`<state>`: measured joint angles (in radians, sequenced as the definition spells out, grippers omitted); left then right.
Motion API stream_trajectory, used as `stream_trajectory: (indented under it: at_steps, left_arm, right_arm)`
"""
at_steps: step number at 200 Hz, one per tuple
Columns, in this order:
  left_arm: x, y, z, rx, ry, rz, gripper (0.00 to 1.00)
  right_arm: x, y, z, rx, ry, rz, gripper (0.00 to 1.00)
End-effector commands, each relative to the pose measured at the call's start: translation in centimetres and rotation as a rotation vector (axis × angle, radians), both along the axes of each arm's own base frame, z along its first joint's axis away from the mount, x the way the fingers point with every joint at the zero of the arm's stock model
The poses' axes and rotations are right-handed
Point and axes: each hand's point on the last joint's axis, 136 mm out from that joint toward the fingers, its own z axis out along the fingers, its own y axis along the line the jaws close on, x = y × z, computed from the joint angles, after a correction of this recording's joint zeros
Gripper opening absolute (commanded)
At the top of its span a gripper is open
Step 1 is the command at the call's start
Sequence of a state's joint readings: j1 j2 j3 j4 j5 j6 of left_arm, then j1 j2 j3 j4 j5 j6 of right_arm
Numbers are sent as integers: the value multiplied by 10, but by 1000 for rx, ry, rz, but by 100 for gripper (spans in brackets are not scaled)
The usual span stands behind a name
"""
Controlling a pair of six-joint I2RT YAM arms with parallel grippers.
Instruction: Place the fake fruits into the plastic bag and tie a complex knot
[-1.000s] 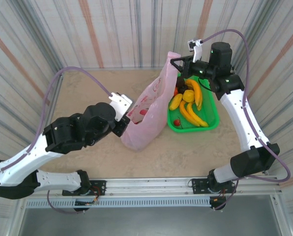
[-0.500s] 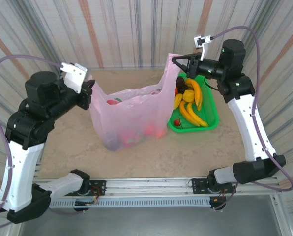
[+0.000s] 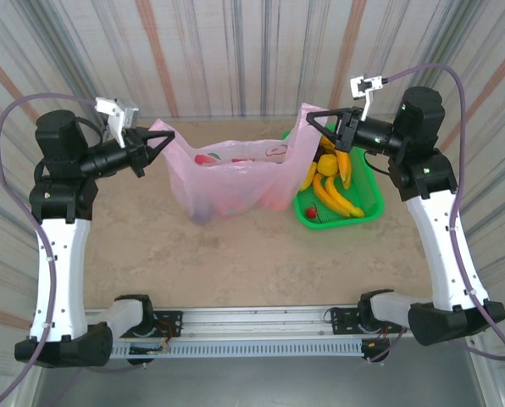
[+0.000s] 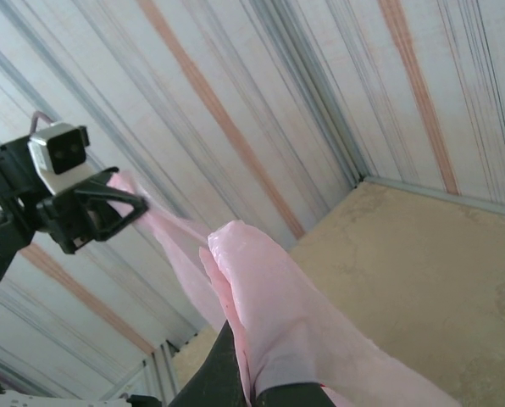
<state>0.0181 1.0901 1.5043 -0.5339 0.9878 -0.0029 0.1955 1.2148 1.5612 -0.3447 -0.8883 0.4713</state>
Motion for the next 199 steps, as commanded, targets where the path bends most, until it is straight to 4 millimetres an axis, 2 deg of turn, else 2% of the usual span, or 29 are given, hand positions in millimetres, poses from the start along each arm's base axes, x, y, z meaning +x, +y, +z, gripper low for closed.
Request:
stream_trajectory:
  at_steps: [1,35,78,119,140,172,199]
  left_arm:
    - [-16,-10,21,-29,-111,-123,0]
    - [-1,-12,1,-40,-102,-152,0]
    - [16,-14,-25,-41,-64,-189,0]
    - [20,-17,-31,-43,-70,-244,0]
    - [30,-16,-39,-41,-45,-235,0]
    - [41,-17,-43,-59,-7,-255,0]
    - [46,-16,-47,-50,7,-234,0]
  right_arm:
    - [-3,-3,-4,10,24,-3,0]
    - [13,-7,-25,-14,74,-19,0]
    - [22,-3,-28,-4,78,30,0]
    - [41,-8,-36,-7,113,21,0]
    - [48,-11,-38,-5,121,17,1]
    - [52,-17,-38,-1,139,27,13]
    - [42,-30,-31,-5,118,-4,26]
